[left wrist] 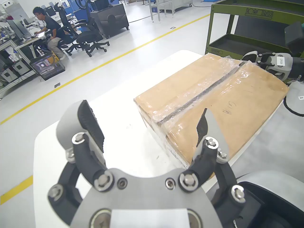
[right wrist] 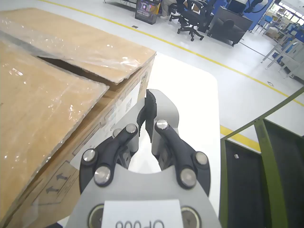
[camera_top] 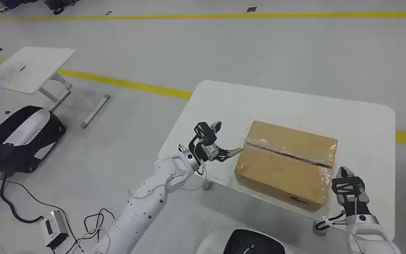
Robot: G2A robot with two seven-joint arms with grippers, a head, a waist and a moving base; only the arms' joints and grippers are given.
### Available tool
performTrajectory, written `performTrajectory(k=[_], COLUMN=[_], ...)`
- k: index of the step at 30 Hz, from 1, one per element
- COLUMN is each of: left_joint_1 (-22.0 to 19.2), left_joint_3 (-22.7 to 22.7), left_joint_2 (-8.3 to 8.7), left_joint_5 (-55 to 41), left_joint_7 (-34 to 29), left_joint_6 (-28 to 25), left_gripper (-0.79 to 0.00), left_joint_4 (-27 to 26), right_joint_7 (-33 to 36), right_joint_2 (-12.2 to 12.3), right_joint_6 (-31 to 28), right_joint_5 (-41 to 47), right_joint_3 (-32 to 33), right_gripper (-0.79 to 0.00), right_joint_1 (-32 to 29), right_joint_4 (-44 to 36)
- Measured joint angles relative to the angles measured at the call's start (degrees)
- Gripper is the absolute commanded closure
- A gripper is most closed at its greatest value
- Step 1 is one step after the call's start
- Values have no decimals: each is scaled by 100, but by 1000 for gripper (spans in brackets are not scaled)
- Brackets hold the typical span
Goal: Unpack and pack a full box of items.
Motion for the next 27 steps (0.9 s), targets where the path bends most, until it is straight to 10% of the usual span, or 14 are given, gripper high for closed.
performTrajectory(k=[16,27], left_joint_1=[0,0], left_joint_3=[0,0], left_joint_2=[0,0], left_joint_5=[0,0], left_joint_7=[0,-1], left_joint_6=[0,1], left_gripper=[-785,-785], left_joint_4=[0,-1], right_joint_7=[-137,-380], right_joint_2=[-153,-45], right_joint_6=[-196,376], right_joint_5=[161,222], right_joint_3=[-579,463], right_gripper=[0,0], right_joint_1=[329,-808], right_joint_4=[300,-620])
